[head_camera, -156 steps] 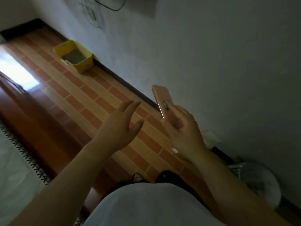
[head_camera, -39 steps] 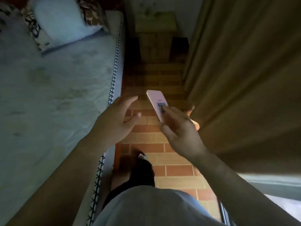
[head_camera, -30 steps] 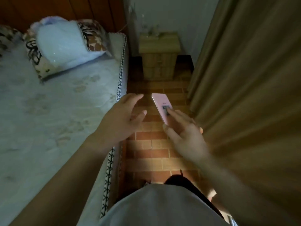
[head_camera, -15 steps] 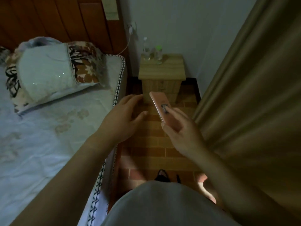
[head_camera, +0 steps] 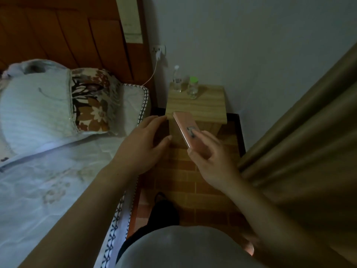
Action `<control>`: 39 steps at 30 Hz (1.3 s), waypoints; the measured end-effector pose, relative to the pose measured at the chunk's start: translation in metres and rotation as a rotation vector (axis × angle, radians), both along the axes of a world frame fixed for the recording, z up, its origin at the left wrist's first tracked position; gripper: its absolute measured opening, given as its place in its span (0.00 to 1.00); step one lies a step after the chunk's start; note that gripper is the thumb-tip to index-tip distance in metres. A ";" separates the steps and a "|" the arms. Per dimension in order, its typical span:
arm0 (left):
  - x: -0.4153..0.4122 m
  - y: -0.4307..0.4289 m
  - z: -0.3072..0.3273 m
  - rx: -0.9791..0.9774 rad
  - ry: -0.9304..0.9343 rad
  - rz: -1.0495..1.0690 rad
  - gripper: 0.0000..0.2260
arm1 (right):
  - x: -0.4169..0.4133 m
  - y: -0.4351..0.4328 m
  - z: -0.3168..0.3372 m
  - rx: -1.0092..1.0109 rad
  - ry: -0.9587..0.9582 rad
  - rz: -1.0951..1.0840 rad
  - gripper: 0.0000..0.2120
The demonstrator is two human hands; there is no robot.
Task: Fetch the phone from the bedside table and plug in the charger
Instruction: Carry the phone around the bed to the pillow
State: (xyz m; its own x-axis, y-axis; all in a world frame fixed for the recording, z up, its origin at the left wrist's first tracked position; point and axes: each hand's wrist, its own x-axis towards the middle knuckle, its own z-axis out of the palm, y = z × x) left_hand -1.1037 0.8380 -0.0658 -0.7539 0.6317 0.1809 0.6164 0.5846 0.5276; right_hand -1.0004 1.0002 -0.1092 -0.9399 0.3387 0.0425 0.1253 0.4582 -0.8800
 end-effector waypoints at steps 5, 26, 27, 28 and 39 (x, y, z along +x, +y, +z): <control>-0.091 0.023 0.008 0.033 0.008 -0.038 0.23 | -0.080 0.024 0.012 -0.001 -0.004 -0.022 0.28; -0.327 -0.004 -0.010 -0.034 -0.090 0.316 0.25 | -0.376 0.029 -0.004 0.066 -0.060 0.322 0.27; -0.338 -0.005 -0.011 -0.033 -0.096 0.353 0.25 | -0.394 0.028 -0.005 0.081 -0.054 0.363 0.25; -0.349 -0.007 -0.012 -0.032 -0.100 0.390 0.25 | -0.410 0.028 -0.005 0.087 -0.051 0.406 0.24; -0.415 -0.025 -0.029 -0.039 -0.168 0.751 0.24 | -0.550 0.017 -0.022 0.086 -0.105 0.774 0.24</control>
State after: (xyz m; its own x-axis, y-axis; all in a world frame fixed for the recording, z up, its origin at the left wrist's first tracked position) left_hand -1.5191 0.8134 -0.0948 -0.9983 -0.0568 0.0141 -0.0397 0.8345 0.5496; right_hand -1.5500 1.0170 -0.1311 -0.9079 -0.4145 -0.0635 -0.1764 0.5150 -0.8388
